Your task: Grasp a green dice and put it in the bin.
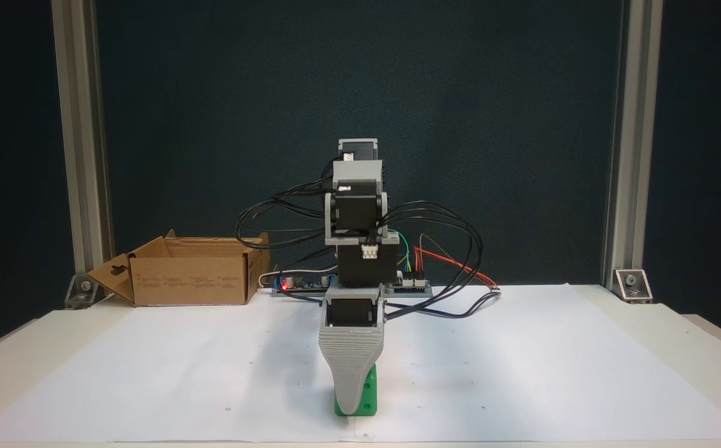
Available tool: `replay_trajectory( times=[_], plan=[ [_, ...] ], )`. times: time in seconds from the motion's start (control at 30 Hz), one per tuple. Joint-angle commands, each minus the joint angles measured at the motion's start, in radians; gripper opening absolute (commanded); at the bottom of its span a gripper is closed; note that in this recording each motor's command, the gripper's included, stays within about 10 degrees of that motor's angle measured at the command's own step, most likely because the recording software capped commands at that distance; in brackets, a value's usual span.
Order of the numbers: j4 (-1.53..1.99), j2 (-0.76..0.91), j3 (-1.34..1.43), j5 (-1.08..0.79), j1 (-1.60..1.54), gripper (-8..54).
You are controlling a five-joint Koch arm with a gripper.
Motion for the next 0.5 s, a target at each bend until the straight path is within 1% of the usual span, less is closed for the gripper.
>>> replay_trajectory(
  times=[0.0, 0.13, 0.27, 0.4, 0.43, 0.47],
  plan=[
    [-0.006, 0.008, -0.066, 0.034, -0.011, 41.5],
    [-0.006, 0.006, -0.066, 0.034, -0.008, 41.2],
    [-0.008, 0.005, -0.066, 0.034, -0.006, 38.9],
    [-0.006, 0.005, -0.066, 0.034, -0.005, 38.8],
    [-0.006, 0.005, -0.066, 0.034, -0.005, 38.1],
    [-0.006, 0.003, -0.066, 0.032, -0.005, 35.7]
  ],
)
